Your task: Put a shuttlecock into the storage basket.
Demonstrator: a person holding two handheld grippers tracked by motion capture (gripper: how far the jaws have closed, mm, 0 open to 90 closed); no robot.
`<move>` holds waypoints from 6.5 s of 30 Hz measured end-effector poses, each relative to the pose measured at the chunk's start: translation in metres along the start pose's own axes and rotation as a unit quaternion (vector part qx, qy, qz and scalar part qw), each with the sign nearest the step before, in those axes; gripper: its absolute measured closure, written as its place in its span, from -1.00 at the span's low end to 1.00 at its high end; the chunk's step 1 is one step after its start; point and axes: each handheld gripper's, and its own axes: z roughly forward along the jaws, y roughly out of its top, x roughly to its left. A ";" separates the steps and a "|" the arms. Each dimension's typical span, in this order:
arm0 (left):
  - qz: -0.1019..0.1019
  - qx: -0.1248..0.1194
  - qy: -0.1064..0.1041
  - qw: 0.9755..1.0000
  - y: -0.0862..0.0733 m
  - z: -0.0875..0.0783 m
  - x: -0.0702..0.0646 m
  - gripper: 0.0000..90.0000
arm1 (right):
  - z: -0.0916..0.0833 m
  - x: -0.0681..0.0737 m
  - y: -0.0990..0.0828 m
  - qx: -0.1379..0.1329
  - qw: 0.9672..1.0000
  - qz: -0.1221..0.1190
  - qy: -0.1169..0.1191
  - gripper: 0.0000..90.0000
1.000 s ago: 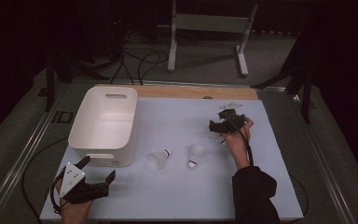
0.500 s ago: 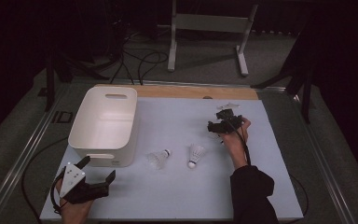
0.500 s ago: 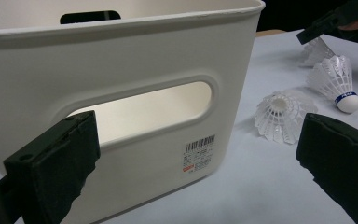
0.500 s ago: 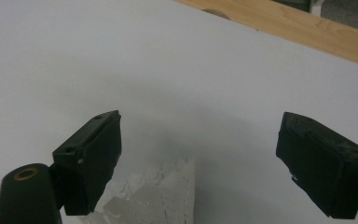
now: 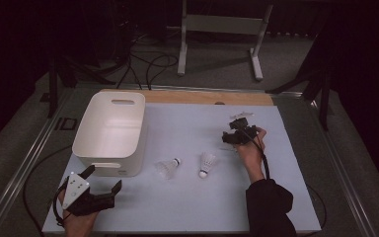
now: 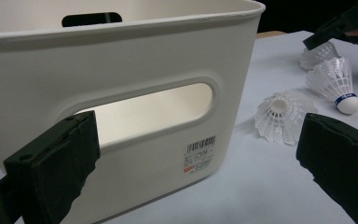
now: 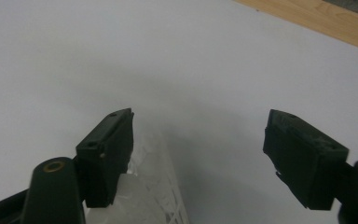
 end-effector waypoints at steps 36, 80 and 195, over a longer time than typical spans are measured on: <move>0.002 0.001 0.001 1.000 0.000 0.001 -0.002 -1.00 | -0.049 -0.029 -0.055 0.018 0.999 -0.001 0.033 0.48; 0.004 0.001 0.000 1.000 -0.001 0.001 -0.002 -1.00 | -0.072 -0.030 -0.053 -0.050 0.996 0.042 0.063 0.99; 0.008 0.003 -0.004 1.000 0.001 0.005 -0.003 -1.00 | -0.113 0.022 0.048 -0.123 0.981 0.040 0.144 1.00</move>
